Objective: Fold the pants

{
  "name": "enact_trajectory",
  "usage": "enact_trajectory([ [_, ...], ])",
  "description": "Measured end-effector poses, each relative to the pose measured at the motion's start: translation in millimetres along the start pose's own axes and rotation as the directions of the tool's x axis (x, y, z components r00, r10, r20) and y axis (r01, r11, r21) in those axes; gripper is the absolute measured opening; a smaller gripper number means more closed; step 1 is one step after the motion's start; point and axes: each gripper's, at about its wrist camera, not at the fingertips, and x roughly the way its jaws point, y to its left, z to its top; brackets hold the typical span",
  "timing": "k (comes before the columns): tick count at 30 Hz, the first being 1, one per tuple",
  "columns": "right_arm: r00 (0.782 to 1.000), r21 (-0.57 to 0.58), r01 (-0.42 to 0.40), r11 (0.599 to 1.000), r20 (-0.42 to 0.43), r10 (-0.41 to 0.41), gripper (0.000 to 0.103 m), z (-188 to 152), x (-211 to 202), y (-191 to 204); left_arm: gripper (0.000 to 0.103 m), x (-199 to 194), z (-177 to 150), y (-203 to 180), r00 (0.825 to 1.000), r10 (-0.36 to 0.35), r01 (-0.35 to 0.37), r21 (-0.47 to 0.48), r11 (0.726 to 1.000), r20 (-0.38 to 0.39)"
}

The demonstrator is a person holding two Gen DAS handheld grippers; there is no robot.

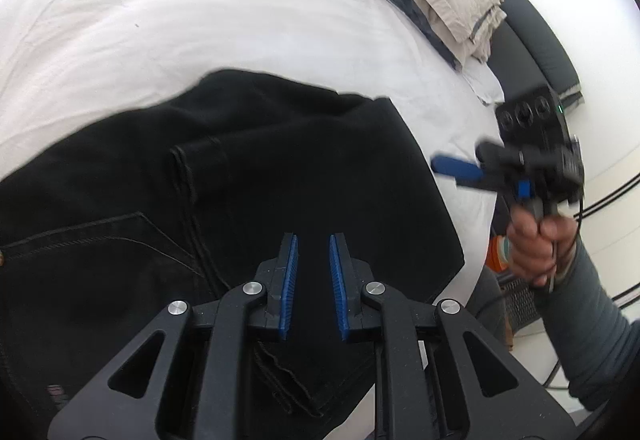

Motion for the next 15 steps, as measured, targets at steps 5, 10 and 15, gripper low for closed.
enact_trajectory([
  [5,0.999,0.048,-0.022,0.999,-0.028,0.023,0.051,45.3,20.9,-38.2,0.016,22.7,-20.0,-2.8,1.000,0.002,-0.002,0.000,1.000,-0.029],
  [10,0.995,0.111,-0.089,0.990,-0.044,0.095,0.047,41.4,27.1,-65.8,0.016,19.9,-21.7,1.8,0.999,-0.032,0.032,-0.021,0.999,-0.028],
  [15,0.986,0.116,-0.143,0.983,-0.069,0.152,0.048,-8.8,7.7,-56.6,0.016,19.2,-27.3,2.9,0.990,-0.130,0.133,0.059,0.989,-0.045],
])
